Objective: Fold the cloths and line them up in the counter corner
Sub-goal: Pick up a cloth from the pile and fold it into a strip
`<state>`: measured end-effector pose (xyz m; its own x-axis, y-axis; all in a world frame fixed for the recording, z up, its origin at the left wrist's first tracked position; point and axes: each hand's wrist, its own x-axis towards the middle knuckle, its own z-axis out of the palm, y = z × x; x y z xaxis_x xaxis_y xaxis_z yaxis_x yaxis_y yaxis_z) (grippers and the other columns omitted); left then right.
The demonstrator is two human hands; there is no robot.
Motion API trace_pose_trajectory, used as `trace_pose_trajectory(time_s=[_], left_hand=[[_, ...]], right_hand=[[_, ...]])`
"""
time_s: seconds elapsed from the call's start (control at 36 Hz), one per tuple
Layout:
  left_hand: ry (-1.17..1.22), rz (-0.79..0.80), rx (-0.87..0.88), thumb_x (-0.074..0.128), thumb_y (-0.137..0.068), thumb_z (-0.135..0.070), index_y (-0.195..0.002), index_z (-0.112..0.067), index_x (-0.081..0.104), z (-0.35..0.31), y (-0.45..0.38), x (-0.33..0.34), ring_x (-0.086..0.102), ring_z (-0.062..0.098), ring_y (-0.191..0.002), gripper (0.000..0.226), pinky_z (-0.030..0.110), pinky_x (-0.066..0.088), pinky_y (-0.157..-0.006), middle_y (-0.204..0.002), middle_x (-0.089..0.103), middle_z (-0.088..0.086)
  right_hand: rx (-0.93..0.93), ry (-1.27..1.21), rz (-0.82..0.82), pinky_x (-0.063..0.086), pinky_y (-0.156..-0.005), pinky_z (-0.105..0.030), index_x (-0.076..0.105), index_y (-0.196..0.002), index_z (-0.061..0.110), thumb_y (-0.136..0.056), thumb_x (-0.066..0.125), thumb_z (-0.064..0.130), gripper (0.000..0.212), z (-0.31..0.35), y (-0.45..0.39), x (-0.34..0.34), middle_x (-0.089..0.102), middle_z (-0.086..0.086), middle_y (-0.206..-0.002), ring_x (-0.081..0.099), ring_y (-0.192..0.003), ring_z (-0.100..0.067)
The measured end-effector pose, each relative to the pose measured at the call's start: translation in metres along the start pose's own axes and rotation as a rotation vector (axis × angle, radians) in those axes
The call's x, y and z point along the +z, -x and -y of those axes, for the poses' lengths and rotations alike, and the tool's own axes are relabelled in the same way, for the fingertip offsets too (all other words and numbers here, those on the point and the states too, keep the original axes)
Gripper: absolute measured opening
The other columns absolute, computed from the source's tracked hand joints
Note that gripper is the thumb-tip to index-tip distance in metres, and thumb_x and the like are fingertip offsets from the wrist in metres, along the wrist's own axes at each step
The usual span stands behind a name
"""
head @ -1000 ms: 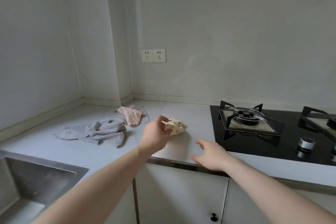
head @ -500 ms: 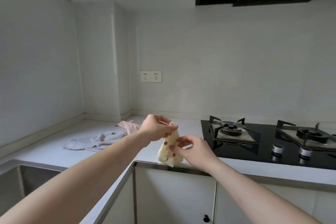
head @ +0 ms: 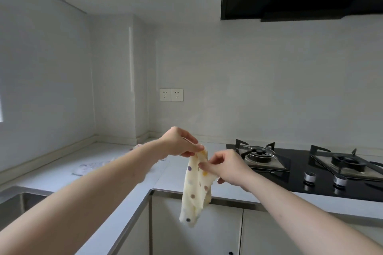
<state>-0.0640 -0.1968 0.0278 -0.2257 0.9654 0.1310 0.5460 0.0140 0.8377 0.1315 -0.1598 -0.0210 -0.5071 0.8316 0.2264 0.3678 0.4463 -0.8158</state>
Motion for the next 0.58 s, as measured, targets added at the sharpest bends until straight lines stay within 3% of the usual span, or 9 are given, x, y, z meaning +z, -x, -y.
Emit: trace_pose_trajectory(time_s=[0.08, 0.19, 0.31, 0.44, 0.58], left_hand=[[-0.049, 0.048, -0.010, 0.092, -0.072, -0.033, -0.101, -0.013, 0.076, -0.002, 0.001, -0.005, 0.076, 0.011, -0.075, 0.039, 0.024, 0.061, -0.077, -0.086, 0.078, 0.003], [-0.116, 0.130, -0.022, 0.090, -0.075, -0.030, -0.105, -0.013, 0.074, -0.008, 0.004, -0.008, 0.075, 0.011, -0.075, 0.039, 0.020, 0.059, -0.073, -0.090, 0.079, 0.007], [-0.202, 0.172, -0.003, 0.088, -0.077, -0.027, -0.106, -0.016, 0.074, -0.012, 0.004, -0.010, 0.074, 0.010, -0.075, 0.034, 0.018, 0.058, -0.072, -0.088, 0.079, 0.005], [-0.254, 0.164, 0.017, 0.085, -0.079, -0.019, -0.104, -0.015, 0.075, -0.014, 0.001, -0.007, 0.070, 0.008, -0.065, 0.027, 0.016, 0.056, -0.066, -0.080, 0.078, 0.003], [-0.229, 0.113, 0.039, 0.077, -0.080, -0.009, -0.099, -0.011, 0.077, -0.015, -0.003, -0.008, 0.071, 0.010, -0.064, 0.019, 0.018, 0.057, -0.065, -0.077, 0.076, 0.003]], right_hand=[[0.021, -0.047, 0.072, 0.041, -0.042, -0.013, 0.067, -0.080, 0.012, -0.084, 0.078, 0.045, 0.035, 0.003, 0.005, -0.012, 0.066, 0.000, -0.083, 0.058, -0.059, -0.008], [0.055, -0.099, 0.123, 0.052, -0.057, -0.020, 0.071, -0.083, 0.014, -0.083, 0.076, 0.052, 0.039, 0.000, 0.002, -0.019, 0.067, 0.003, -0.078, 0.063, -0.069, -0.008], [0.108, -0.139, 0.117, 0.053, -0.060, -0.023, 0.077, -0.093, 0.011, -0.086, 0.078, 0.040, 0.030, -0.002, -0.003, -0.024, 0.070, 0.006, -0.076, 0.063, -0.069, -0.005], [0.141, -0.157, 0.063, 0.058, -0.065, -0.027, 0.079, -0.084, 0.015, -0.083, 0.076, 0.028, 0.013, -0.003, -0.013, -0.021, 0.073, 0.000, -0.087, 0.068, -0.082, -0.014], [0.166, -0.162, 0.032, 0.059, -0.067, -0.027, 0.078, -0.083, 0.014, -0.083, 0.070, 0.024, 0.013, -0.001, -0.022, -0.020, 0.075, 0.000, -0.090, 0.069, -0.082, -0.015]])
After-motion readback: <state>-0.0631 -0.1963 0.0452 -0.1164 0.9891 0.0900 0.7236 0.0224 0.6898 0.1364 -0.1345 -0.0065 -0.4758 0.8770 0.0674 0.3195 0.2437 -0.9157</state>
